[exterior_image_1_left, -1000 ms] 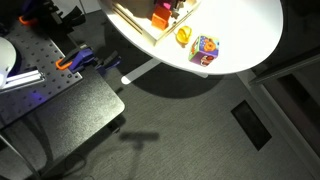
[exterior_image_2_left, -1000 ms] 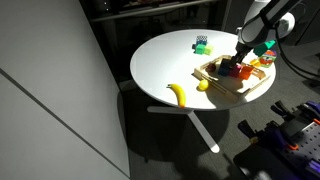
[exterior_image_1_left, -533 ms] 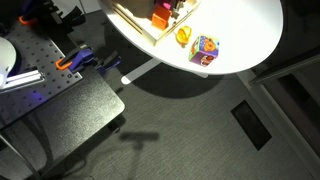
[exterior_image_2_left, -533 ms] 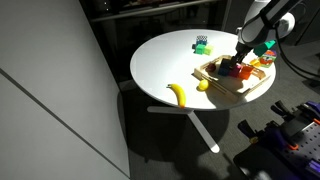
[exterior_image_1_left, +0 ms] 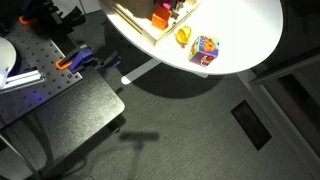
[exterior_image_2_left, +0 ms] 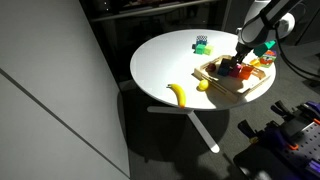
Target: Remove the mulberry pink block from the wooden bowl and place drop it on the table
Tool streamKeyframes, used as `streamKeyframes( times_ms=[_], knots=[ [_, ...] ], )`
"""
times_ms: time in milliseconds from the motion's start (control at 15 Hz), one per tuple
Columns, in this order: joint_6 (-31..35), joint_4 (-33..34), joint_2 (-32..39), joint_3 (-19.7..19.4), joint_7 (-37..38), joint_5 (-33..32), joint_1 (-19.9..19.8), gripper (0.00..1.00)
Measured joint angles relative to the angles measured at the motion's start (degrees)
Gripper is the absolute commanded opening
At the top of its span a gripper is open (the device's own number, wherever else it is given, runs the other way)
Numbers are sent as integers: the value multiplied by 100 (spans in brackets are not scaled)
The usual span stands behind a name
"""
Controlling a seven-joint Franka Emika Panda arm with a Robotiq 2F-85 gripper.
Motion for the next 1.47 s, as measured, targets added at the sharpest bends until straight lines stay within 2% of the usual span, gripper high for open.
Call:
streamKeyframes(
  times_ms=[400,533,867,1133,1467],
  knots=[
    [4,6,56,-16,3,0,0,100],
    [9,40,144,-31,7,0,0,74],
    [59,224,410,-49,44,-1,3,33],
    [96,332,409,-49,59,-1,3,26],
    [100,364,231,-97,185,-1,3,25]
  ],
)
